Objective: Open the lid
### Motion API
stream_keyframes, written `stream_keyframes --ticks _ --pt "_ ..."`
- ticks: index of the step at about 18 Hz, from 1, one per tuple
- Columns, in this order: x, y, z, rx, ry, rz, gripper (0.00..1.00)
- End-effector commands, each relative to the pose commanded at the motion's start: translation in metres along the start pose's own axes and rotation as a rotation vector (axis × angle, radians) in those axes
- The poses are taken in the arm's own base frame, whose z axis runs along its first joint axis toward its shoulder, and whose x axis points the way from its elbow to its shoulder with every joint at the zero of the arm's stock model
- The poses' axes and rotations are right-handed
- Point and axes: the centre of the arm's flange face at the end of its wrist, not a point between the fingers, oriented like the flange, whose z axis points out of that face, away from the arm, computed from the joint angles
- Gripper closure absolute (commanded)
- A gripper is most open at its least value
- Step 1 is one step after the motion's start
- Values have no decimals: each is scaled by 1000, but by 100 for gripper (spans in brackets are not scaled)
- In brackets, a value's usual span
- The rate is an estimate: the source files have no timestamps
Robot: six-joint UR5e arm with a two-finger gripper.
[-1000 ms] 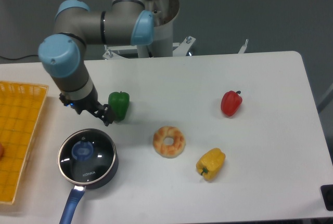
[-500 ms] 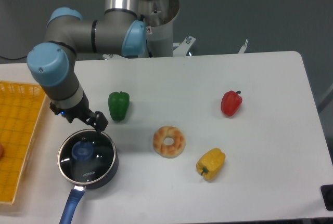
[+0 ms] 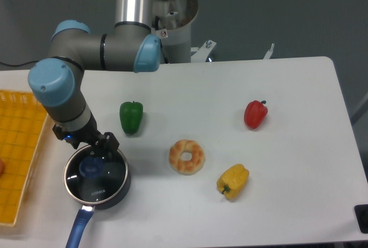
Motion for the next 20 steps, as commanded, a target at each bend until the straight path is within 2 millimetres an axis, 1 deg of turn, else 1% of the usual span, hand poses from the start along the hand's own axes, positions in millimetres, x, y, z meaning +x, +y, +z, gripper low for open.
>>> stream_keyframes --ticks 1,2,4,9,16,20 --pt "-1 -4 4 -6 -17 -11 0" --pt "3 -6 6 -7 -28 -8 0" --pt "5 -8 7 -7 -29 -8 0" --pt "4 -15 10 -6 -32 -17 0" --pt "5 -17 18 -17 -30 -16 0" --pt "7 -17 18 -17 -23 -9 0"
